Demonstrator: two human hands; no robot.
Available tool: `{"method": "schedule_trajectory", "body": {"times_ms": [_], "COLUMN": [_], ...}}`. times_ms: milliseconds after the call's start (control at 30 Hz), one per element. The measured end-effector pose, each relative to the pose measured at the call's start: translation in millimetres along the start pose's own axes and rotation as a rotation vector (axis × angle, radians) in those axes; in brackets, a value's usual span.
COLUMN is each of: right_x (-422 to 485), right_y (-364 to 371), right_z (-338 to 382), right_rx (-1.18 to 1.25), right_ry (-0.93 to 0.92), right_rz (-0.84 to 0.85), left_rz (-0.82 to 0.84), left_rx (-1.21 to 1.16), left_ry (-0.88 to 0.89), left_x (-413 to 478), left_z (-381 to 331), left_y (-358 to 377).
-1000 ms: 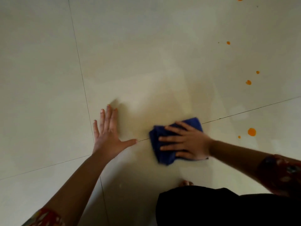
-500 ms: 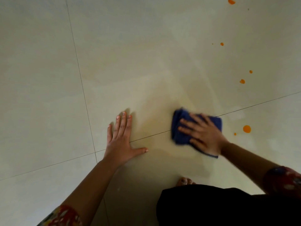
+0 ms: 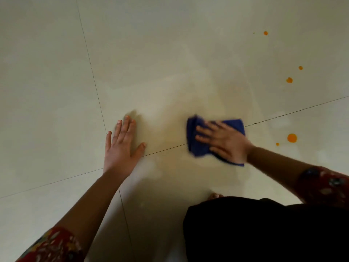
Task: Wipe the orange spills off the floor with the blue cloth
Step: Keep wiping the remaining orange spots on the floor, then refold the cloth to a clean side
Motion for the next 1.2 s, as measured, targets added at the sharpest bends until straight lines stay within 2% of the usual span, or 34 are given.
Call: {"method": "schedule_trajectory", "body": {"times_ms": [100,200,267,333,433,500,533,600,733,833,933,1067,1133,1200], "right_x": [42,99,132,140,93,62,55,53,72,87,88,88,96,105], "right_y": [-16,-19,-14,0,19,20,17,8,-27,-32,-19,10,10,-6], "right_z": [-21,-4,20,57,100,87,68,19,-66,-75,-36,63,100,115], "right_rx": [0.021,-0.022,-0.057,-0.089,-0.021,0.018,0.007,-0.013,-0.003,0.031,0.027,0.168,0.371,0.835], "right_ry": [0.338,0.444,0.353,0.154,-0.164,-0.271,-0.262,-0.083,0.556,0.797,0.832,0.612,0.613,0.695], "right_rz": [-0.124,-0.202,-0.177,-0.129,0.015,0.041,0.023,-0.037,-0.187,-0.267,-0.309,-0.319,-0.417,-0.498], "left_rz": [-0.075,-0.180,-0.245,-0.305,-0.343,-0.315,-0.305,-0.289,-0.266,-0.251,-0.220,-0.192,-0.147,-0.052], "left_rx": [-0.052,-0.107,-0.151,-0.224,-0.264,-0.260,-0.253,-0.235,-0.339,-0.416,-0.477,-0.809,-0.962,-1.129], "left_ry": [-0.050,-0.087,-0.116,-0.158,-0.201,-0.192,-0.167,-0.109,-0.116,-0.152,-0.202,-0.508,-0.679,-0.813], "left_x": [-14,-25,-26,-25,-20,-18,-17,-16,-7,6,23,36,36,36], "left_z": [11,16,19,21,19,12,8,3,-21,-47,-61,-64,-64,-68], "left_y": [3,8,9,7,1,-2,-2,1,6,4,-5,-18,-22,-29]}}
Point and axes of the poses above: each hand's wrist, its own x-axis towards the middle knuckle, its own y-axis out of the palm, z = x × y, the point moved 1 cm from there along x, towards the middle knuckle, and after that the axes turned 2 degrees about x, right-handed, at the moved point
